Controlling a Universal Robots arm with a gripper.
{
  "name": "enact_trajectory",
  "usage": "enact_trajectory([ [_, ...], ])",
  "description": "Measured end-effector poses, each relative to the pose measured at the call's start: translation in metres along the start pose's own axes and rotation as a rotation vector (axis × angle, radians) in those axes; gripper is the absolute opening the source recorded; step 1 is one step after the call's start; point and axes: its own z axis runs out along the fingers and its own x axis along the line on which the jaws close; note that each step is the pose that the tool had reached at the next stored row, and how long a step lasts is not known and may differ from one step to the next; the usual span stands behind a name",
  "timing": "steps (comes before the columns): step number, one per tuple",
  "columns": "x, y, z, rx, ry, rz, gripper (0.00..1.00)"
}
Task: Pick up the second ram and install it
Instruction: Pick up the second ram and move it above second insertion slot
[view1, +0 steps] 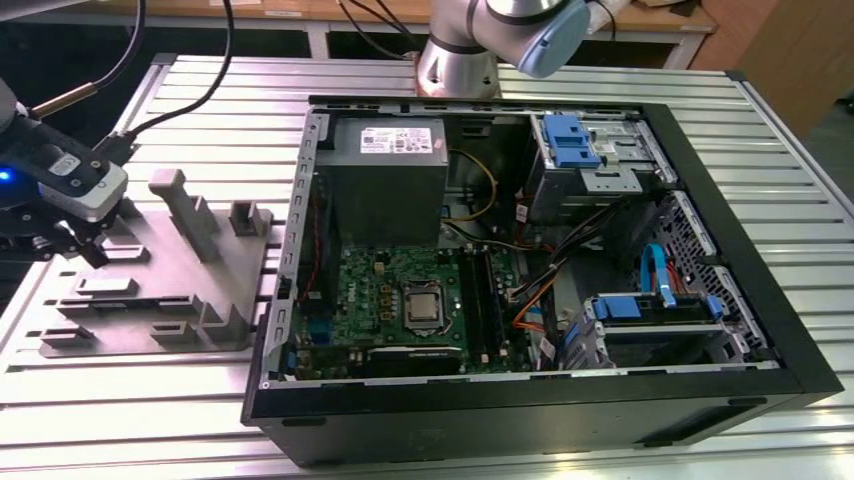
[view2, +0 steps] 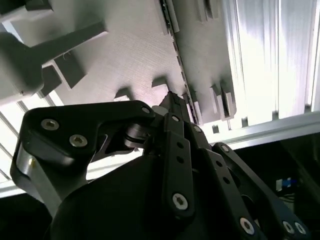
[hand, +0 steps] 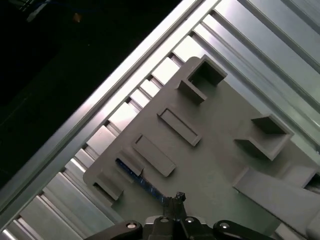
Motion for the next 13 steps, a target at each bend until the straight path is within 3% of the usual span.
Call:
enact_trajectory([
  [13,0.0001,-0.0002,0.0055,-0.0040,0.0105,-0.237,0.10],
])
